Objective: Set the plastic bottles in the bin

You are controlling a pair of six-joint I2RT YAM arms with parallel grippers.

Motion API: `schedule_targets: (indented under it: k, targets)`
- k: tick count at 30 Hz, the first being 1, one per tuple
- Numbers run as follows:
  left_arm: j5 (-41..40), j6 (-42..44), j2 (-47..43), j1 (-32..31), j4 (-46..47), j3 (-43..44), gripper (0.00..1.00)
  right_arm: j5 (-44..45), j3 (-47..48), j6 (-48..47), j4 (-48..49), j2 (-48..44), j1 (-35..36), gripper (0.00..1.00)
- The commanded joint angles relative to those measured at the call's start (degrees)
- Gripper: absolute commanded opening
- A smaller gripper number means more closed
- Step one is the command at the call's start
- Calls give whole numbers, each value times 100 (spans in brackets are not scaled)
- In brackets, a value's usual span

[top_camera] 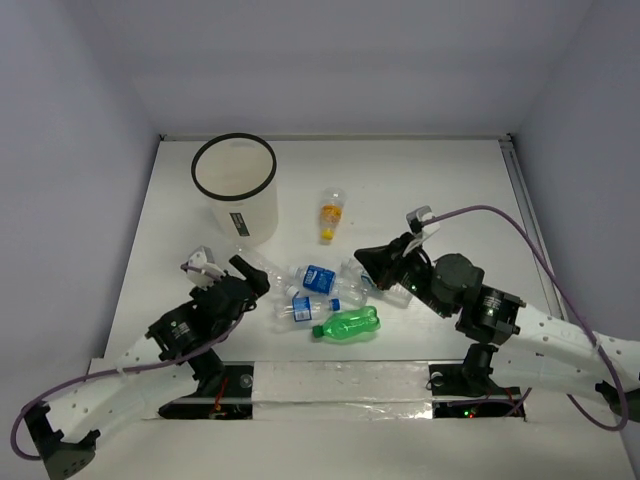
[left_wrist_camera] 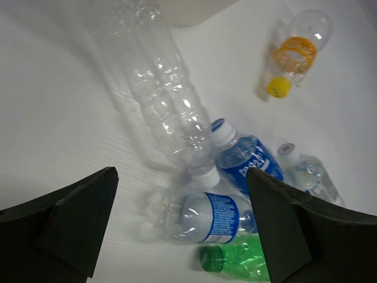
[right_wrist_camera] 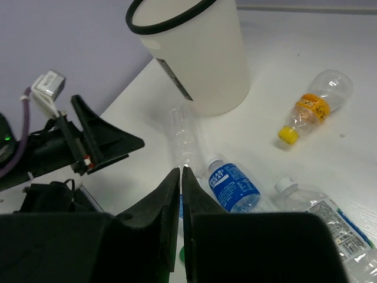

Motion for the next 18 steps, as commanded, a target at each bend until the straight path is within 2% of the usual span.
schedule_targets:
  k: [1, 4, 6, 7, 10, 14, 18]
  targets:
    - [-597, -829, 398, -21, 76, -222, 90, -496, -57, 31, 513, 19, -44, 12]
    - [-353, -251, 811, 496, 1015, -398, 90, -724, -75, 4, 478, 63, -44, 22]
    - [60, 127, 1067, 1005, 1585, -503, 92, -813, -58, 13, 383, 159, -44, 24]
    - [201, 529, 1268, 1582, 1763, -539, 94, -900, -40, 13, 347, 194, -44, 24]
    - [921, 1295, 1489, 2638, 2615, -689, 94, -1155, -101, 22, 452, 274, -44, 24]
    - [1501, 1885, 2016, 3186, 3302, -584, 96, -1384, -207, 48, 566, 300, -97, 25]
    - [1661, 2036, 2702, 3240, 3766, -460, 96, -1560, -207, 31, 645, 370, -97, 24]
